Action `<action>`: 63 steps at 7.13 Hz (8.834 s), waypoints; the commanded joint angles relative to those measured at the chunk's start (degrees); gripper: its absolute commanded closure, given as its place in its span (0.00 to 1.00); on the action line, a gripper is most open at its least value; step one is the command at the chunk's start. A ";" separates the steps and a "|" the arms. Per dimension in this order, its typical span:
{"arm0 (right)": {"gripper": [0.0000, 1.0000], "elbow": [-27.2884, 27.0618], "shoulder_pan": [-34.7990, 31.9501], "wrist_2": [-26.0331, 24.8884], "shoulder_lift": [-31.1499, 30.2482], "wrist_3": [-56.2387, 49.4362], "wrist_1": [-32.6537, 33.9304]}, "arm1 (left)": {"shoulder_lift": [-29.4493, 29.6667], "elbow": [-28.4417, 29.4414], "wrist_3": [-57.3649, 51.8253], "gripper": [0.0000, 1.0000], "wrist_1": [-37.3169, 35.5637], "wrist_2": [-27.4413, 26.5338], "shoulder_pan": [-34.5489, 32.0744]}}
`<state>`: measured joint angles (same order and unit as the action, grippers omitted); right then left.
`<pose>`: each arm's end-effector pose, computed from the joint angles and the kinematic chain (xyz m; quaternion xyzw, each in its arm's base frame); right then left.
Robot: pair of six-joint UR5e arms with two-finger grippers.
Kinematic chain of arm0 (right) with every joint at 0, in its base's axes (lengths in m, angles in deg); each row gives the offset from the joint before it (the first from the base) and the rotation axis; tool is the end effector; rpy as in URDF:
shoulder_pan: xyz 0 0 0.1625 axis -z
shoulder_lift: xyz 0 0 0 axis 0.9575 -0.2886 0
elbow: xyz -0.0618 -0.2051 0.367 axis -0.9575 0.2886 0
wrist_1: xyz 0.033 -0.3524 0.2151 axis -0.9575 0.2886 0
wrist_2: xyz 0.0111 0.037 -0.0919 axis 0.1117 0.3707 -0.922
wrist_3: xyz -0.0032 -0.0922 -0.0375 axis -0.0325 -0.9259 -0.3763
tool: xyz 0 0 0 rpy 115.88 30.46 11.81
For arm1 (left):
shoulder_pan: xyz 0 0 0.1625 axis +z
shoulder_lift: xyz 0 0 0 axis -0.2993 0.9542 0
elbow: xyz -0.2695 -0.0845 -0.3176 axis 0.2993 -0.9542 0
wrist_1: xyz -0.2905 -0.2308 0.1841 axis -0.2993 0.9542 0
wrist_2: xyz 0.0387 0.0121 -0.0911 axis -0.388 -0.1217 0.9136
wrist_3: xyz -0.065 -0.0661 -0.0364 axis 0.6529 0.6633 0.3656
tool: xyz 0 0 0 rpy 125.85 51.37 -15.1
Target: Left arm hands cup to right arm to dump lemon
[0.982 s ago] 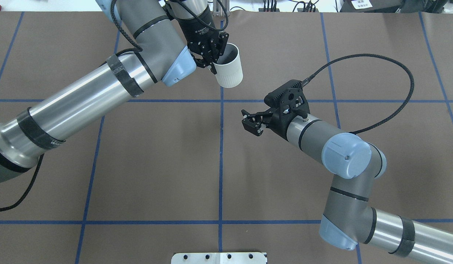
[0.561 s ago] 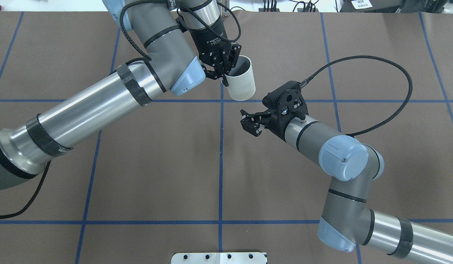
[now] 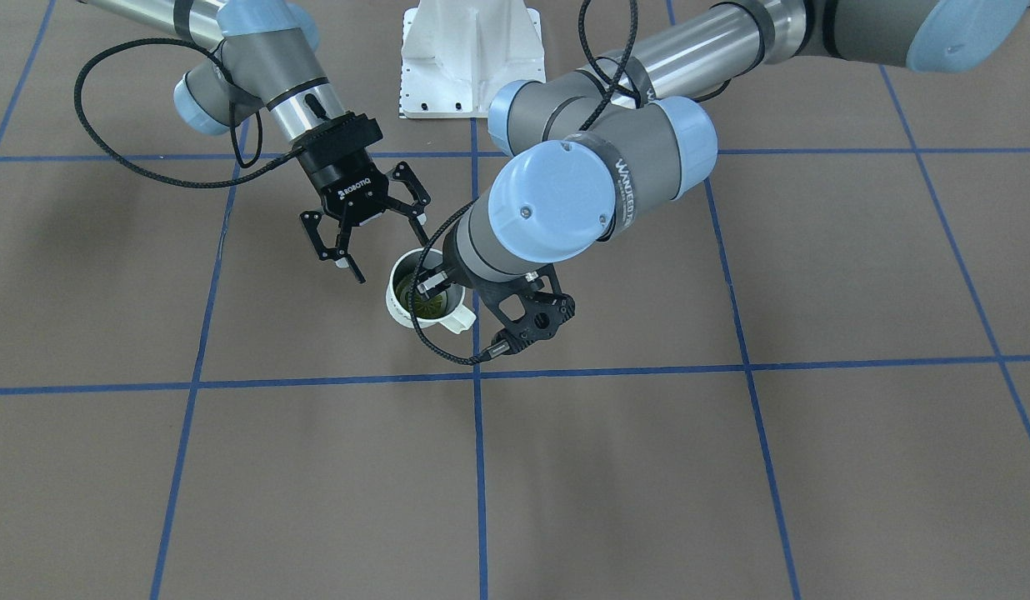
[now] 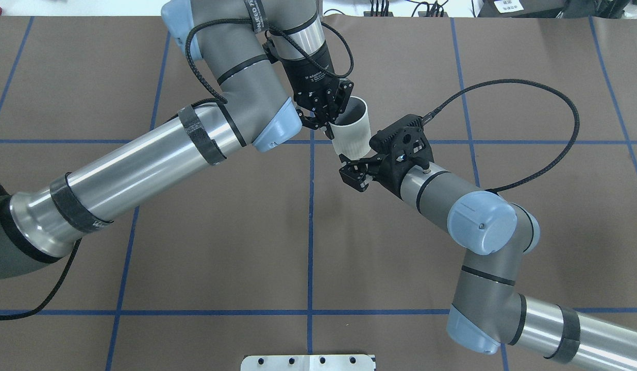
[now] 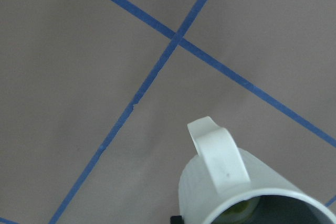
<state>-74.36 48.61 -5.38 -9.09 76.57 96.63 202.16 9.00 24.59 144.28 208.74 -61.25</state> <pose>-0.4710 -0.3981 0.2663 0.4981 -0.4259 -0.0739 0.7517 0.5328 -0.5837 0.0652 -0.2839 0.4578 -0.1696 0.8253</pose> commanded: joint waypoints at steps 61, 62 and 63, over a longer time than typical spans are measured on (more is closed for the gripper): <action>0.88 44.13 -46.05 25.46 -35.25 121.96 -99.46 | 2.03 -5.51 -0.13 0.00 0.00 -3.89 -8.02; 0.88 44.13 -47.18 25.45 -35.77 123.18 -99.55 | 2.03 -5.51 -0.13 0.00 0.00 -3.80 -7.84; 0.88 44.22 -48.59 25.45 -36.12 125.54 -99.55 | 2.11 -5.51 -0.13 0.00 0.00 -3.80 -7.93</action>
<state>-30.21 1.54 20.08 -44.75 199.80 -2.79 204.21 3.47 24.46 144.28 204.91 -69.18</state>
